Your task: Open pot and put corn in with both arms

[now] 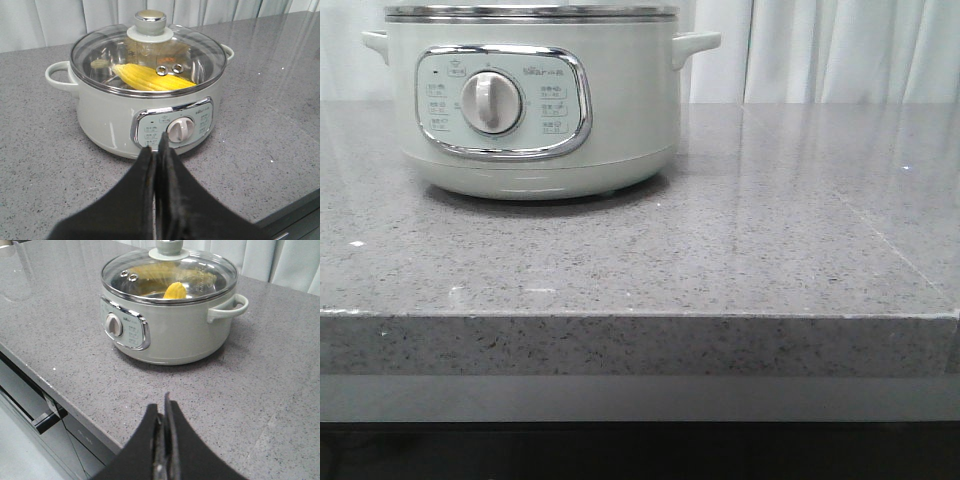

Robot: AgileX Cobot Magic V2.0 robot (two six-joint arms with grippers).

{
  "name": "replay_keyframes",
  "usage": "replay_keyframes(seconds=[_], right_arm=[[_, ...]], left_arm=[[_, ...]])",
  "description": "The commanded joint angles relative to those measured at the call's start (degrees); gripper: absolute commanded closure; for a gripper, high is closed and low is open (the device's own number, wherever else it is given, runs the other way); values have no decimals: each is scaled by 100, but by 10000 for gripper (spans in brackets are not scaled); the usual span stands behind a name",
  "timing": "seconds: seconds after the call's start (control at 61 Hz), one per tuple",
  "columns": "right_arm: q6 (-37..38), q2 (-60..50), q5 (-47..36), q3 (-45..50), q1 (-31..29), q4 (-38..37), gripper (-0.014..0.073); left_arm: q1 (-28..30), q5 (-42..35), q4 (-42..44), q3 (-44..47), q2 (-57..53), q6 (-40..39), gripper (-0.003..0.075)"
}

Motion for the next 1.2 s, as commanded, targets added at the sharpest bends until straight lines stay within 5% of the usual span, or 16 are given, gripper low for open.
replay_keyframes(seconds=[0.0, 0.377, 0.837, 1.181], right_arm=[[-33, 10, -427, -150, -13, 36, 660], [-33, 10, -427, -150, -13, 36, 660], [-33, 10, -411, -150, -13, 36, 661], [-33, 10, -411, -150, -13, 36, 661]], left_arm=[[16, -426, -51, -148, 16, -2, 741], [132, -758, 57, 124, -209, -2, 741], [2179, -2574, -112, 2936, -2540, -2, 741], [2393, -3459, -617, 4191, -3260, -2, 741]])
